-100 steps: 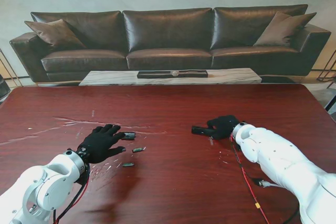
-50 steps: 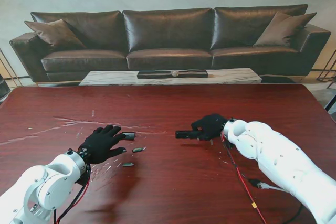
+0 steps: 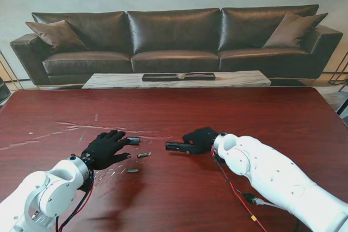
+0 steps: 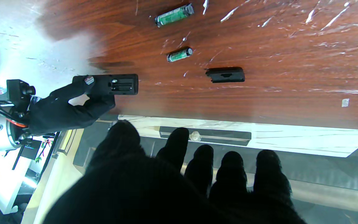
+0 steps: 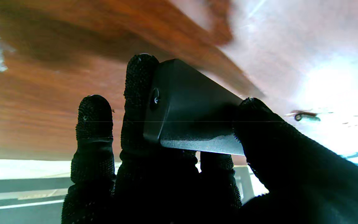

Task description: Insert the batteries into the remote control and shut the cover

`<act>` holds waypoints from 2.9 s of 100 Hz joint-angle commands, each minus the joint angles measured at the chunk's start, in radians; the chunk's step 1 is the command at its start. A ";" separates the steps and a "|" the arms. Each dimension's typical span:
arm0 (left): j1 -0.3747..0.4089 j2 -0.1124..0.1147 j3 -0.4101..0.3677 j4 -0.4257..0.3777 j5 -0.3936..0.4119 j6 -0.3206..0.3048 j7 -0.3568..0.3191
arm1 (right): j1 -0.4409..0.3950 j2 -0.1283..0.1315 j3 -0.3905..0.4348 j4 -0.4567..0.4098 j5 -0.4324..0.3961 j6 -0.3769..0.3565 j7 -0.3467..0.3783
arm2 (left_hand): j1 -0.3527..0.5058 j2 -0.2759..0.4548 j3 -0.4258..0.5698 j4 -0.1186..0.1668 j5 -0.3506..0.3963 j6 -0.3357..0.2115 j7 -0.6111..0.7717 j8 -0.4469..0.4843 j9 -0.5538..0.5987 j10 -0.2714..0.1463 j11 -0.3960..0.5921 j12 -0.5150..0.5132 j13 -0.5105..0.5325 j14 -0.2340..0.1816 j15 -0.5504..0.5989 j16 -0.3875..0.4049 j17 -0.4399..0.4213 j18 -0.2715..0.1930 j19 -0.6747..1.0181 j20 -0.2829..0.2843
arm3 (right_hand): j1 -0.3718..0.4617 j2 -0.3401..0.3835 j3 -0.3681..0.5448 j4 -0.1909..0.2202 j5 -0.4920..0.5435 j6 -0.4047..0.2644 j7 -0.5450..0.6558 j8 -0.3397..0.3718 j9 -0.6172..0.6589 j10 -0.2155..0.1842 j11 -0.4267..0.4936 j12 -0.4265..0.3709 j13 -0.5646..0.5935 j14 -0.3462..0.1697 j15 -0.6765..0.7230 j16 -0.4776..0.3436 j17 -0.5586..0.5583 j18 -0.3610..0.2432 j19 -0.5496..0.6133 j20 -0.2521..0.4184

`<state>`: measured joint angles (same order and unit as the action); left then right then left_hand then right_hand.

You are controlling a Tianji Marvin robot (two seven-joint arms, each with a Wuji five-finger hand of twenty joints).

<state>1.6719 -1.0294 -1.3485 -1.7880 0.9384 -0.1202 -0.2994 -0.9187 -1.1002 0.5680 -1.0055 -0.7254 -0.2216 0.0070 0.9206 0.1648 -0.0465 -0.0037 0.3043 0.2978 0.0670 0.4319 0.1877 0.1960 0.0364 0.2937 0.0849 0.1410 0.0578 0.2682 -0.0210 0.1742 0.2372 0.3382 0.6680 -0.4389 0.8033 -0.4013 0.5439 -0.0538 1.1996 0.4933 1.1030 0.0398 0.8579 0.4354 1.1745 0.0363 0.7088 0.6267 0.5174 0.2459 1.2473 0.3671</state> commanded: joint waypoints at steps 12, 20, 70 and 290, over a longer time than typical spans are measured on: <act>0.000 0.001 0.002 -0.001 -0.004 0.002 -0.002 | -0.019 -0.019 -0.023 -0.023 0.021 0.002 0.021 | 0.036 0.048 0.002 -0.030 0.000 0.001 0.004 0.007 0.019 0.033 -0.001 0.004 0.017 0.006 0.002 0.003 -0.005 0.005 0.005 -0.005 | 0.092 0.093 0.043 0.037 0.013 -0.040 0.064 0.005 0.036 0.023 0.028 0.009 0.048 -0.007 0.026 0.022 -0.011 0.023 0.038 0.027; 0.002 0.001 0.000 -0.002 -0.005 0.002 0.001 | -0.016 -0.020 -0.035 -0.021 0.029 0.006 0.029 | 0.035 0.050 0.002 -0.030 0.000 0.000 0.004 0.007 0.017 0.033 -0.002 0.004 0.017 0.006 0.002 0.003 -0.005 0.004 0.005 -0.005 | 0.091 0.093 0.042 0.039 0.013 -0.042 0.064 0.004 0.035 0.022 0.026 0.007 0.044 -0.006 0.024 0.020 -0.012 0.022 0.037 0.027; 0.012 0.000 -0.010 -0.007 -0.005 -0.003 0.008 | 0.006 -0.032 -0.085 0.019 0.077 0.033 0.061 | 0.035 0.050 0.002 -0.030 -0.003 -0.003 0.004 0.007 0.016 0.034 -0.002 0.004 0.015 0.006 0.002 0.002 -0.007 0.006 0.005 -0.007 | 0.119 0.061 -0.049 0.088 -0.086 -0.084 0.040 -0.038 -0.128 0.036 -0.008 -0.032 -0.162 0.015 0.003 -0.016 -0.159 0.051 0.044 0.065; -0.005 0.002 0.009 0.005 0.000 -0.002 0.002 | -0.380 0.071 0.428 -0.364 -0.348 -0.098 -0.053 | 0.045 0.045 0.001 -0.028 -0.003 0.000 0.004 0.007 0.019 0.046 0.001 0.007 0.029 0.024 0.012 0.009 0.000 0.016 0.010 -0.004 | -0.225 0.006 0.027 0.229 -0.319 0.110 -0.463 -0.095 -0.793 0.097 -0.200 -0.104 -0.840 0.007 -0.268 -0.252 -0.591 -0.141 -0.288 -0.116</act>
<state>1.6706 -1.0294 -1.3451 -1.7840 0.9348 -0.1179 -0.2973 -1.2637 -1.0435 0.9991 -1.3523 -1.0673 -0.3247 -0.0262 0.9319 0.1648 -0.0465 -0.0037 0.3044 0.2977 0.0670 0.4320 0.1877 0.1991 0.0365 0.2937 0.0852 0.1438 0.0579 0.2685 -0.0214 0.1746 0.2390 0.3382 0.4829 -0.4306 0.8459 -0.1809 0.2619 0.0337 0.7469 0.4144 0.3338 0.1230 0.6695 0.3466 0.3562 0.0427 0.4538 0.3931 -0.0530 0.1204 0.9758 0.2750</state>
